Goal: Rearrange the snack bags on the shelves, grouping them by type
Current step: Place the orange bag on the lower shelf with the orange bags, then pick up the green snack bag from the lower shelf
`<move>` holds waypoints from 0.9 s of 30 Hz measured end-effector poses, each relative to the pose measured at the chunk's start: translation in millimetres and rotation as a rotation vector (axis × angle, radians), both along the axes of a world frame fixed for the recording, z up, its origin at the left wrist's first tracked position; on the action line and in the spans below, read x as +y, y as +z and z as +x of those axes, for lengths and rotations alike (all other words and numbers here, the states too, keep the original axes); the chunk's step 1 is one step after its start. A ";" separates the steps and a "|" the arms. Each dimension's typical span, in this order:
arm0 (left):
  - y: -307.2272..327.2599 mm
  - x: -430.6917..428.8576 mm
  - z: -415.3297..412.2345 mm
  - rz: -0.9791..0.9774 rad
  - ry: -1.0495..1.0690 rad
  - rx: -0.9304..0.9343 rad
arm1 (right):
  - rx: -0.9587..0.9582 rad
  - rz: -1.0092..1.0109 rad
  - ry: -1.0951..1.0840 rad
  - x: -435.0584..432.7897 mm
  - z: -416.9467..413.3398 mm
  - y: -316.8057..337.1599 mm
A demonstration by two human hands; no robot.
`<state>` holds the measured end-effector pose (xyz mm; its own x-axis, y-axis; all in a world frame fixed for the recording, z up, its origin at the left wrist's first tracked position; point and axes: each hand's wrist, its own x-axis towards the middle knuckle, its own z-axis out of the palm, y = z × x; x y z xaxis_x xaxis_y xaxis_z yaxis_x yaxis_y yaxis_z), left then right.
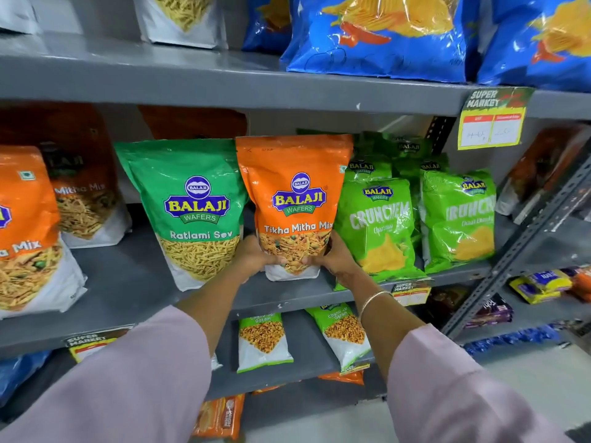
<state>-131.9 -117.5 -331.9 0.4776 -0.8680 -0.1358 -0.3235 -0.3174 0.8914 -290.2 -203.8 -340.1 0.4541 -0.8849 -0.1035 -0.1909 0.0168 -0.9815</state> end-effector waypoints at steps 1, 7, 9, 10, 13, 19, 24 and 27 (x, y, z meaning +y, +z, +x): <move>-0.2 0.9 0.3 -0.001 -0.002 0.011 | 0.005 0.001 0.004 -0.1 0.6 0.8; -0.4 10.6 -3.0 0.095 -0.028 0.034 | 0.093 0.007 -0.027 9.7 2.0 8.4; 1.2 18.2 -0.4 0.155 -0.067 0.048 | 0.195 0.011 -0.050 13.8 3.5 15.5; 2.6 23.6 2.3 0.182 -0.095 0.050 | 0.278 0.009 -0.053 16.0 4.1 20.1; 9.8 44.1 17.1 0.283 -0.169 0.021 | 0.531 0.061 0.008 27.4 5.0 36.7; 23.5 92.6 78.5 0.501 -0.159 -0.013 | 0.634 0.257 0.345 68.7 37.1 57.2; 13.7 122.0 121.2 0.530 -0.021 -0.020 | 0.485 0.137 0.332 97.4 93.0 43.9; 6.7 124.7 134.5 0.392 0.095 -0.138 | 0.411 0.121 0.296 105.3 117.0 30.5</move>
